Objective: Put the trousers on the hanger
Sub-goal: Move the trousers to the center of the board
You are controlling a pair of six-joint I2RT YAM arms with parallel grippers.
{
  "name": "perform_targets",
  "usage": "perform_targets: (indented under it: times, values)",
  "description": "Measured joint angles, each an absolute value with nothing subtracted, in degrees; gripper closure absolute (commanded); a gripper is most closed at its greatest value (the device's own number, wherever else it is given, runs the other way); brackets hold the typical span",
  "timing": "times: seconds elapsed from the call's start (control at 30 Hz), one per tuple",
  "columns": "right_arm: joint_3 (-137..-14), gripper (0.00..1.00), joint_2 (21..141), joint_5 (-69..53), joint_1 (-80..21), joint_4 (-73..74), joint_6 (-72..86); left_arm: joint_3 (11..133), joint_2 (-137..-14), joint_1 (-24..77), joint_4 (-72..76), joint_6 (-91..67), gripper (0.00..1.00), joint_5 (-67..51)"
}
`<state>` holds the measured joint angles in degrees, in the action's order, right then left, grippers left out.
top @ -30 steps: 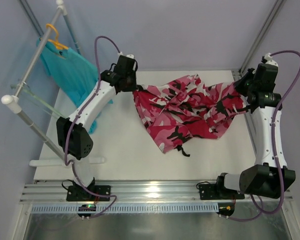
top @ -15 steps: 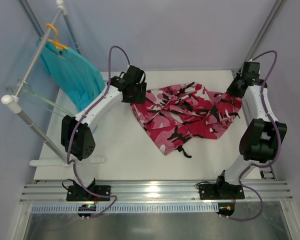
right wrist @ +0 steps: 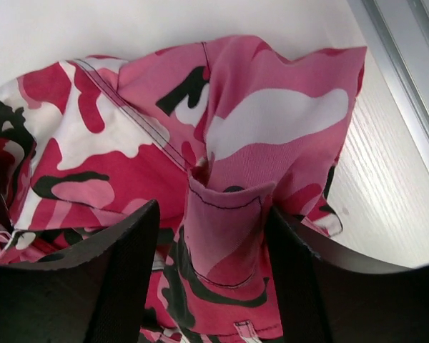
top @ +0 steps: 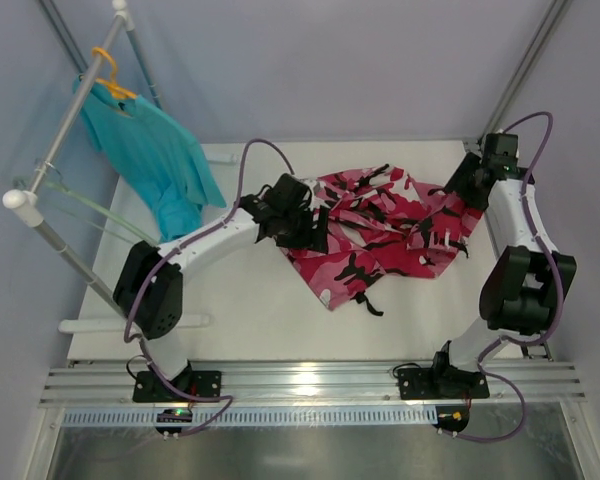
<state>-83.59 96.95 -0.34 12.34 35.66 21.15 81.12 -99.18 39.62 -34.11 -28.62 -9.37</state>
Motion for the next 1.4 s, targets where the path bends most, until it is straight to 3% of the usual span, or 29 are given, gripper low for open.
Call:
perform_targets:
  times: [0.4, 0.7, 0.8, 0.83, 0.9, 0.93, 1.0, 1.1, 1.13, 1.23, 1.27, 1.4]
  values:
    - [-68.01, 0.36, 71.33, -5.82, 8.69, 36.01, 24.67, 80.86, -110.98, 52.86, -25.69, -31.77, 0.18, -9.76]
    - [-50.43, 0.36, 65.93, -7.09, 7.44, 33.36, 34.87, 80.66, -115.18, 56.12, -24.71, -34.85, 0.24, -2.96]
    - [-47.51, 0.36, 66.00, -6.15, 7.20, 32.03, 36.71, 80.27, -115.15, 56.29, -24.58, -35.70, 0.43, -0.69]
    - [-47.03, 0.36, 66.26, -5.87, 7.11, 31.22, 36.99, 80.12, -115.15, 56.29, -24.62, -35.73, 0.67, -0.01]
    - [-46.89, 0.36, 67.51, -5.04, 6.81, 29.58, 37.28, 79.61, -115.24, 56.29, -24.75, -36.05, 0.83, 1.56]
    - [-46.89, 0.36, 68.45, -4.62, 6.63, 28.53, 37.36, 79.33, -115.26, 56.27, -24.91, -36.03, 0.96, 2.39]
    - [-46.89, 0.37, 70.65, -4.14, 6.37, 26.98, 37.45, 79.13, -115.22, 56.23, -25.26, -35.90, 1.00, 3.77]
    - [-46.89, 0.56, 74.37, -3.22, 6.13, 25.28, 37.34, 79.13, -114.80, 55.96, -26.46, -35.44, 1.00, 5.85]
    - [-46.89, 0.68, 75.40, -2.48, 6.09, 25.10, 37.36, 79.11, -114.56, 55.70, -27.40, -35.18, 1.00, 6.46]
    - [-47.05, 0.86, 76.88, 1.10, 6.04, 25.54, 37.08, 78.11, -112.36, 52.58, -31.00, -33.87, 1.00, 8.12]
    - [-47.20, 0.96, 76.88, 2.17, 6.04, 25.74, 36.82, 77.65, -110.98, 50.78, -32.18, -33.54, 1.00, 8.93]
    - [-49.50, 0.96, 76.86, 7.16, 6.07, 27.27, 35.44, 77.21, -103.92, 42.30, -35.92, -31.62, 1.00, 13.21]
